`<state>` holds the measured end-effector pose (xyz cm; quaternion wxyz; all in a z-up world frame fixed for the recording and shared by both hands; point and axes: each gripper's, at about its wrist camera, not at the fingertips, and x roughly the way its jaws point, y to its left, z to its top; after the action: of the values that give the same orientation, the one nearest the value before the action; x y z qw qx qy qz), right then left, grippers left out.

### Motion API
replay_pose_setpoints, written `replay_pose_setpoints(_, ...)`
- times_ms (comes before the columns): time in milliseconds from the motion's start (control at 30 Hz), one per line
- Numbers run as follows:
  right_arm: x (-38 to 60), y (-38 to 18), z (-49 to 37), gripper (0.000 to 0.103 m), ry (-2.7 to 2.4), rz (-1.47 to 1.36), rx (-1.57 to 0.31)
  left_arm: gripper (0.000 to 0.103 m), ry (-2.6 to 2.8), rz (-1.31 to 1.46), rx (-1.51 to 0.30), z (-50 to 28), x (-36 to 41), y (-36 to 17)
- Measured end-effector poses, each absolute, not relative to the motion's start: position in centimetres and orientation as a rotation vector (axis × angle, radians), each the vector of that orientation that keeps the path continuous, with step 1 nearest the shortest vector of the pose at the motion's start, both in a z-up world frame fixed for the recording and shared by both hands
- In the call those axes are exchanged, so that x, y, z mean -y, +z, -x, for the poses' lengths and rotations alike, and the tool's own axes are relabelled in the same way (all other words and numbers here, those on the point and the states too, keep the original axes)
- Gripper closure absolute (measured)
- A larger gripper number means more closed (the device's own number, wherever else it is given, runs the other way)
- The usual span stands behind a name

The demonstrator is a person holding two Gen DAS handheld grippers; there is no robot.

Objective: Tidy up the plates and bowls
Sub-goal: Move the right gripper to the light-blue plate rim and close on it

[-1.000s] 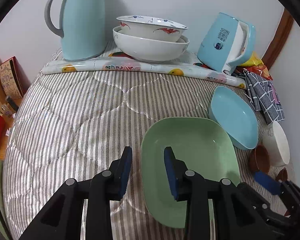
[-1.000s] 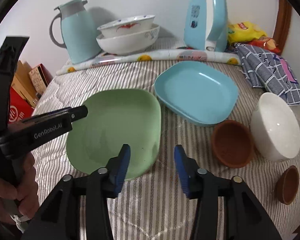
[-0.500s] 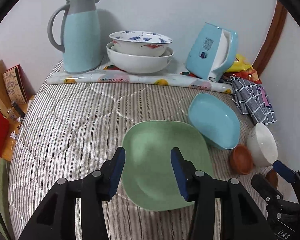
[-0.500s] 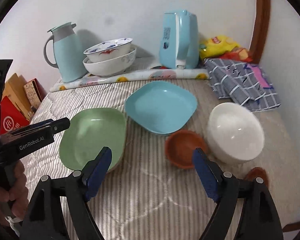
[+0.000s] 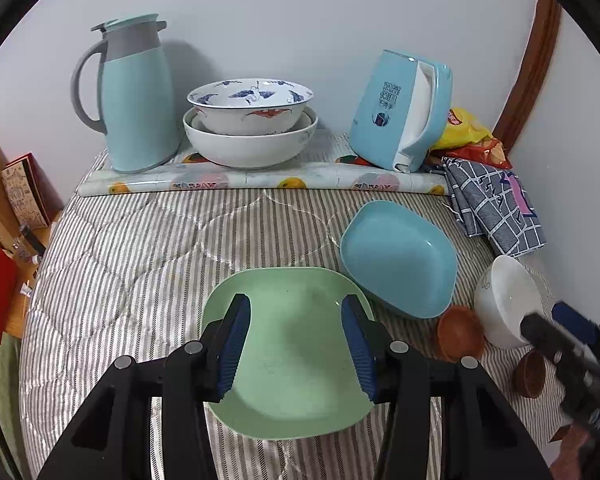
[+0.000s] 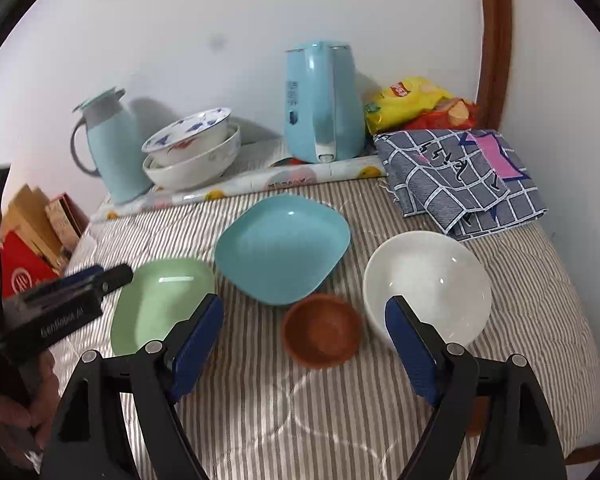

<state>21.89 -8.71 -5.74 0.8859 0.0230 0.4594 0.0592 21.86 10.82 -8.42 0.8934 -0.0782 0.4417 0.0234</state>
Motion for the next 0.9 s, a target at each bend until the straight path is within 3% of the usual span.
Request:
replay_pose_setpoints(267,9.7,-5.9,-25.4,0.021,0.101,-0.026,-0.947,0.058,0.052,0.143,-0.946,-24.3,-10.2,-8.8)
replay_pose_setpoints(600,9.7,-8.1,-29.8,0.041,0.124,0.006,-1.006,0.058,0.037,0.132,-0.967,-28.0,-8.8,-10.2)
replay_pose_setpoints(900,9.4,-11.4,-33.1,0.049,0.153,0.028,-1.072,0.058,0.008,0.143,-1.02,-31.4,-7.8,-12.5)
